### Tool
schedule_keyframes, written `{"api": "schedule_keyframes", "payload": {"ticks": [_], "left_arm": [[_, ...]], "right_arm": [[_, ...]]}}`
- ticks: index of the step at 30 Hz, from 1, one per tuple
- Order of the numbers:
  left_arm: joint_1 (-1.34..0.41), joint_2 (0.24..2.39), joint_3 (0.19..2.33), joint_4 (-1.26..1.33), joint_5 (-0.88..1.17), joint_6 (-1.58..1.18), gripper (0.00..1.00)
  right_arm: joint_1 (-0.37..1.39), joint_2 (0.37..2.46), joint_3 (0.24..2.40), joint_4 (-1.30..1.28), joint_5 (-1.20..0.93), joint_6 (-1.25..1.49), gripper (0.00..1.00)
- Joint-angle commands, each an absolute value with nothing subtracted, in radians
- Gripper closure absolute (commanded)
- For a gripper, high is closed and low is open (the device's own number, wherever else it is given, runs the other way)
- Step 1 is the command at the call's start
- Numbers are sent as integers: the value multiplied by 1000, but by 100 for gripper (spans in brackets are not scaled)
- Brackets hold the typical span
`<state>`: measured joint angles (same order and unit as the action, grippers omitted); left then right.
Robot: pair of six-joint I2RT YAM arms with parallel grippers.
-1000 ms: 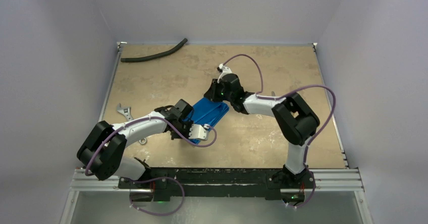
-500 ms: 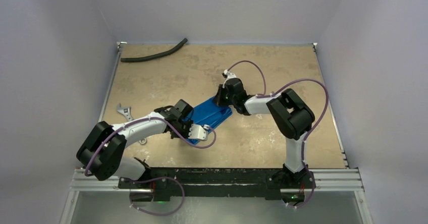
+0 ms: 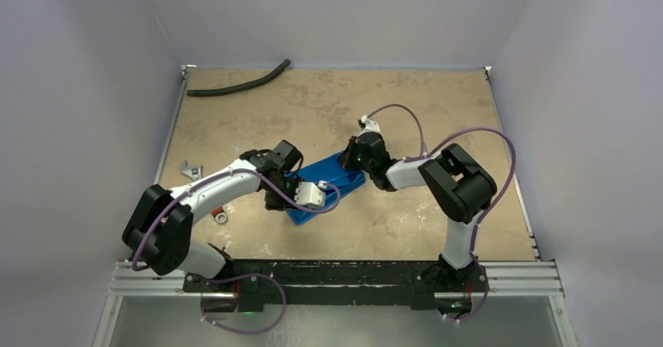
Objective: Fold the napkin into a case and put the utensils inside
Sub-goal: Smooth out the 2/3-rectangle-folded napkin at the center of the board.
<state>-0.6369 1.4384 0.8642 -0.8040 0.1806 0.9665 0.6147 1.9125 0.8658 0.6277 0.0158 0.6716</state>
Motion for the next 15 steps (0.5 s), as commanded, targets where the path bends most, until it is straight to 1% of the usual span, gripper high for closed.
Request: {"api": "schedule_keyframes", "payload": {"ticks": [1,6,9,11,15], "left_arm": [[-613,1421,990,-927,282,914,61],[-593,1455,1088,-982,372,874,61],[-592,1471,1092,-990,398,861,61],[-590,1479,1080,-946,388,802,62],[-579,1507,1064,-748,309,633,73]], "right_arm": [[611,1849,761,545,175,771,100],[615,1754,654,587,223,813,100],[615,1722,627,583,226,829,100],[616,1711,613,584,221,836,100],[619,1674,583,583,226,855,100]]}}
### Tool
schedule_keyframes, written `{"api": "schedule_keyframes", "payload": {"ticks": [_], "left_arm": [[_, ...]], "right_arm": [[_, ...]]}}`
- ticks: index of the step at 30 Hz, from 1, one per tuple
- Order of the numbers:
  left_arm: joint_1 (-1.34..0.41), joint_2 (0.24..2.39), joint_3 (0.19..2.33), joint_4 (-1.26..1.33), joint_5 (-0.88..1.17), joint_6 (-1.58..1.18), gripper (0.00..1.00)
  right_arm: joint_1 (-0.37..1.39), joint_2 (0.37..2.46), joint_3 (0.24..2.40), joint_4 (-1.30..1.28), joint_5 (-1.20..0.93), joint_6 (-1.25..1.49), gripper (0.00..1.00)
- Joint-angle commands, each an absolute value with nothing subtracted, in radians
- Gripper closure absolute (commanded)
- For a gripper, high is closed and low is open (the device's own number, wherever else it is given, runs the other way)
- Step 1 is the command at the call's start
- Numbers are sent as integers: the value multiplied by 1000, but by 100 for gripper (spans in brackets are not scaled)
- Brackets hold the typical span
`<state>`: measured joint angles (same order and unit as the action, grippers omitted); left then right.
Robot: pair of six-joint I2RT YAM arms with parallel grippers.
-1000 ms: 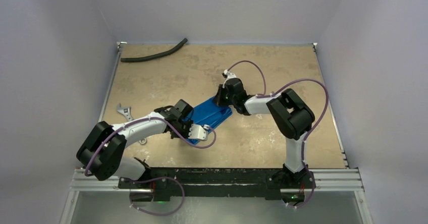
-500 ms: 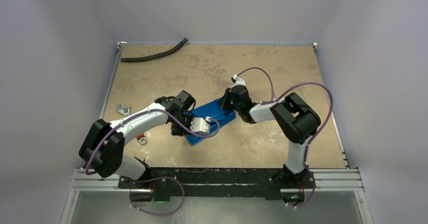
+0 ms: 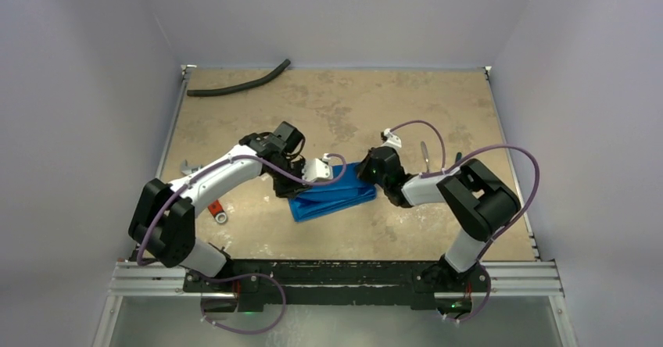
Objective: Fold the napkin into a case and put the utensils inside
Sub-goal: Smooth out the 2/3-rectangle-folded napkin at the center of the board.
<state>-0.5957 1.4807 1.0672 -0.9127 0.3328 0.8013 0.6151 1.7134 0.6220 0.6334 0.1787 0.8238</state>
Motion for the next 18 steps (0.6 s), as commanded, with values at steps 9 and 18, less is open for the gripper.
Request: {"api": "schedule_keyframes", "payload": {"ticks": [9,18], "left_arm": [[-497,1641,1071,-632,315,557,89],[-455,1562,907,-516,388,658,100]], "right_arm": [[628,1573,524,541,237,874,100],[629,1518,504,509,191,862,100]]}}
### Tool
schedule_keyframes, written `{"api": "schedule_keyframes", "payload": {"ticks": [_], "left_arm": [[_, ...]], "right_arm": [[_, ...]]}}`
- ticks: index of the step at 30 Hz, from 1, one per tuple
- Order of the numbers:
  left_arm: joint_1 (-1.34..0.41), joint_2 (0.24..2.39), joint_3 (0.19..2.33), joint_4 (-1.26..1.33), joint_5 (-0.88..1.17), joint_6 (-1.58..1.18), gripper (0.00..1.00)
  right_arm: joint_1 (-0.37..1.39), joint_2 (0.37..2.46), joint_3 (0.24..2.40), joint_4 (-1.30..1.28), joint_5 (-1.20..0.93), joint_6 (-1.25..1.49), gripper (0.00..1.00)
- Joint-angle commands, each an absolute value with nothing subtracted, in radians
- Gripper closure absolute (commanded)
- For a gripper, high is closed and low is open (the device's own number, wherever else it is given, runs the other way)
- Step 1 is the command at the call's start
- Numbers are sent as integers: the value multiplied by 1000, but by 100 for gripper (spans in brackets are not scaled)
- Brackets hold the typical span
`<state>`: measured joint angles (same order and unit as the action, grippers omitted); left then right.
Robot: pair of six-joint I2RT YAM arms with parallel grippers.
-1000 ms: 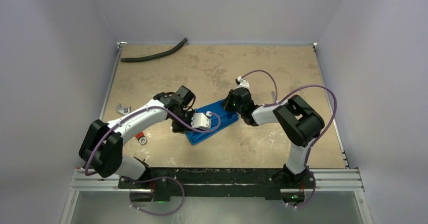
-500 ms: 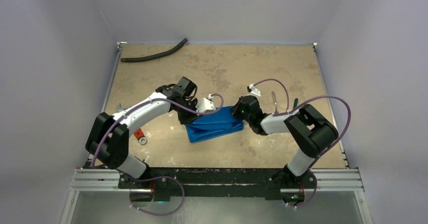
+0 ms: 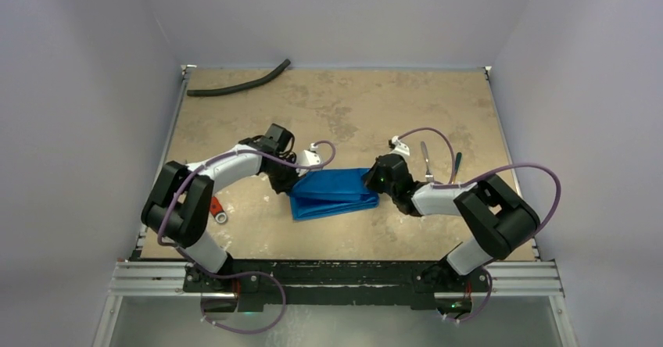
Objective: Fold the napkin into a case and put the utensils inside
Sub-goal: Smooth out the 2/3-rectangle-folded napkin at the center of the board, then pick up the 2/3-rectangle-folded napkin from the center of the board.
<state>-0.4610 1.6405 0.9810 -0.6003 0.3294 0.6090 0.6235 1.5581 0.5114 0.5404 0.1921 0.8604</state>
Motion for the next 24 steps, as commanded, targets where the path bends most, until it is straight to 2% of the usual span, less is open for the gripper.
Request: {"api": "schedule_keyframes", "payload": {"ticks": [1,7,10,13,18,21,24], "left_arm": [[-455,1538,883,-491,396,668,100],[-454,1528,842,-445,380,686,100],[-454,1514,869,-449,361,680,88],[-454,1496,922,-486,355,679,85],[-453,1440,1025,-606,346,723,73],[-451,1355,1050,-674,390,804,69],[-452,1245,1016,-751,474,945,59]], "right_arm": [[630,1511,511,500,183,857,100],[643,1437,559,436,128,792,100],[670,1430,593,419,112,735,100],[709,1462,643,426,85,675,100],[788,1605,797,458,-47,554,100],[808,1693,879,487,-157,486,100],[812,1746,917,504,-212,456,100]]}}
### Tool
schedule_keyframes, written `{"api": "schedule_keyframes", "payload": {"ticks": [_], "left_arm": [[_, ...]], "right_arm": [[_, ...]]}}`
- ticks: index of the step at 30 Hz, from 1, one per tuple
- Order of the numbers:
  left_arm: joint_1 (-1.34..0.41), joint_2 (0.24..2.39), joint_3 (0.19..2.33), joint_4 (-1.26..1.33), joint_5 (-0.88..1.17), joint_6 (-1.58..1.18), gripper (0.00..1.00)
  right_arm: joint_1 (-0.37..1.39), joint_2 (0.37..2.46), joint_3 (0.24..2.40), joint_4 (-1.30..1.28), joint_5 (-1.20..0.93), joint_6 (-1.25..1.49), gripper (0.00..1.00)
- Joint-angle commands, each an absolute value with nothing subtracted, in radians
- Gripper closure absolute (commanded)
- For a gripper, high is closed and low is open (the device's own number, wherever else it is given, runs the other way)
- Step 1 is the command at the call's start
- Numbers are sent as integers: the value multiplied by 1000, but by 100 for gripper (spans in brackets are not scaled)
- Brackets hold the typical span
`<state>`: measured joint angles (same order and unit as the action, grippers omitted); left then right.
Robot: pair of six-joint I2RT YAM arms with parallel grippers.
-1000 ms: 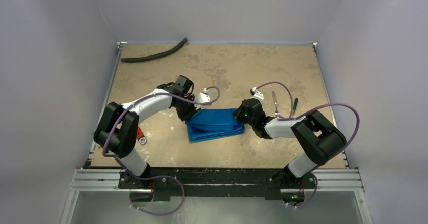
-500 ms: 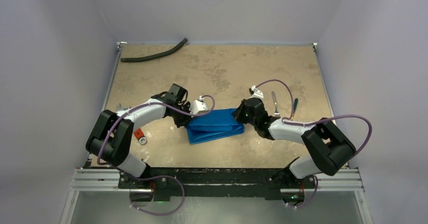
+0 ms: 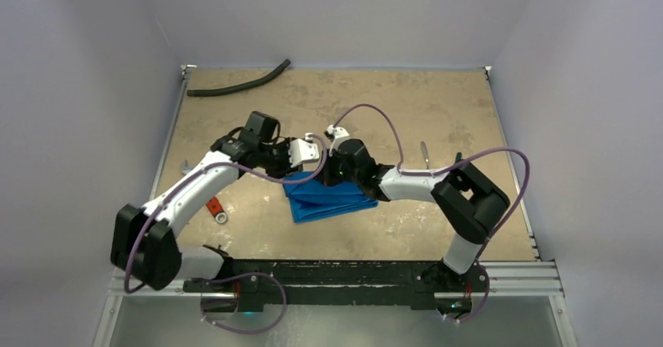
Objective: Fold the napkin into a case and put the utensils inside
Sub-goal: Pick up the 2/3-rectangle-folded napkin from the center of the board.
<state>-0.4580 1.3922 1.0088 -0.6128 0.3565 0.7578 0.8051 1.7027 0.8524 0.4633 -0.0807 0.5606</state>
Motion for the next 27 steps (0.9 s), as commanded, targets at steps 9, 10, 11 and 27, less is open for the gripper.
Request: {"api": "schedule_keyframes", "payload": {"ticks": [9,10,11,27], "left_arm": [[-546,1057,725,-820,594,1381,55],[-576,1049,691,-770,574,1389,55],[-603,1043,659,-732,555,1395,55],[-697,1168,472,-375,463,1461,58]], "right_arm": [[822,1807,856,656,-316,421,100],[822,1809,849,661,-314,417,100],[821,1813,844,663,-305,414,100],[821,1864,748,758,-284,452,100]]}}
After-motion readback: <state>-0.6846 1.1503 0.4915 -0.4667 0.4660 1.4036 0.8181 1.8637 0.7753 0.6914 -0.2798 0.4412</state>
